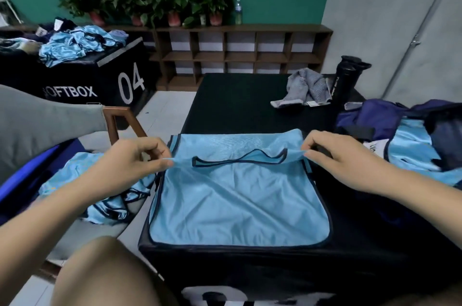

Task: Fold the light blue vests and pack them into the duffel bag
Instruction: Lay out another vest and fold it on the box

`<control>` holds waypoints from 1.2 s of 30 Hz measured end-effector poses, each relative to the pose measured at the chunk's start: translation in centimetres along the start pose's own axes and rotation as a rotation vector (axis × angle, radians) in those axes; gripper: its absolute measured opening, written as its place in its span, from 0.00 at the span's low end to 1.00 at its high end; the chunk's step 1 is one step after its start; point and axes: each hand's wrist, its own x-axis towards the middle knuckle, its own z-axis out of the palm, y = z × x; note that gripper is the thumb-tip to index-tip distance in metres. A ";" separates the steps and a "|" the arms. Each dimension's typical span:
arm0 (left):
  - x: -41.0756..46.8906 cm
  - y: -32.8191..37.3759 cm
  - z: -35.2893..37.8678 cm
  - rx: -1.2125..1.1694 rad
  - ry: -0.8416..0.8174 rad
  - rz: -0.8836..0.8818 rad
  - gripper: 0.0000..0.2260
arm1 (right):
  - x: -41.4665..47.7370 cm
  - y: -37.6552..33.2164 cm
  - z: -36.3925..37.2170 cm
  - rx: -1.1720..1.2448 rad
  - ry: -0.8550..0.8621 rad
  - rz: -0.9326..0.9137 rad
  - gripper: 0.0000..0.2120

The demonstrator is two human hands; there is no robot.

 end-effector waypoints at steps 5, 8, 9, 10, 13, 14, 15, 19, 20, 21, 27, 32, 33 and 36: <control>-4.6 -0.5 0.9 0.008 0.006 0.089 0.12 | -5.0 -0.8 0.9 -0.035 0.021 -0.080 0.03; -6.4 -1.1 1.5 -0.008 -0.024 0.127 0.14 | -7.0 -0.8 1.8 -0.068 0.018 -0.165 0.02; -6.8 -1.4 1.8 0.002 -0.034 0.142 0.14 | -7.5 -0.7 2.2 -0.084 0.011 -0.195 0.03; -7.2 -1.8 2.0 0.015 -0.050 0.157 0.13 | -8.1 -0.6 2.7 -0.102 0.003 -0.229 0.03; -8.1 -2.8 2.9 0.091 -0.121 0.212 0.08 | -9.6 -0.3 4.0 -0.137 -0.019 -0.312 0.04; -8.2 -3.1 3.3 0.105 -0.144 0.232 0.08 | -10.0 -0.1 4.4 -0.143 -0.026 -0.325 0.04; -8.3 -3.3 3.5 0.109 -0.166 0.246 0.07 | -10.3 0.1 4.8 -0.149 -0.036 -0.329 0.04; -8.6 -4.1 4.1 0.121 -0.212 0.238 0.08 | -11.3 0.5 6.0 -0.201 -0.057 -0.341 0.04; -8.7 -4.3 4.2 0.119 -0.218 0.223 0.08 | -11.5 0.5 6.1 -0.213 -0.059 -0.348 0.04; -8.9 -4.4 4.3 0.118 -0.224 0.207 0.08 | -11.7 0.5 6.3 -0.225 -0.066 -0.353 0.04; -9.0 -4.0 4.7 -0.020 -0.195 0.092 0.12 | -12.2 0.2 5.9 -0.218 -0.135 -0.287 0.05; -7.2 -5.0 5.2 -0.027 0.105 -0.191 0.04 | -10.9 1.5 4.8 -0.263 -0.086 -0.219 0.12; -6.8 -5.5 5.4 -0.029 0.142 -0.264 0.06 | -10.7 2.0 4.7 -0.306 -0.087 -0.205 0.15; -5.6 -6.7 5.8 -0.090 0.097 -0.486 0.13 | -10.2 3.1 5.1 -0.386 -0.122 -0.178 0.27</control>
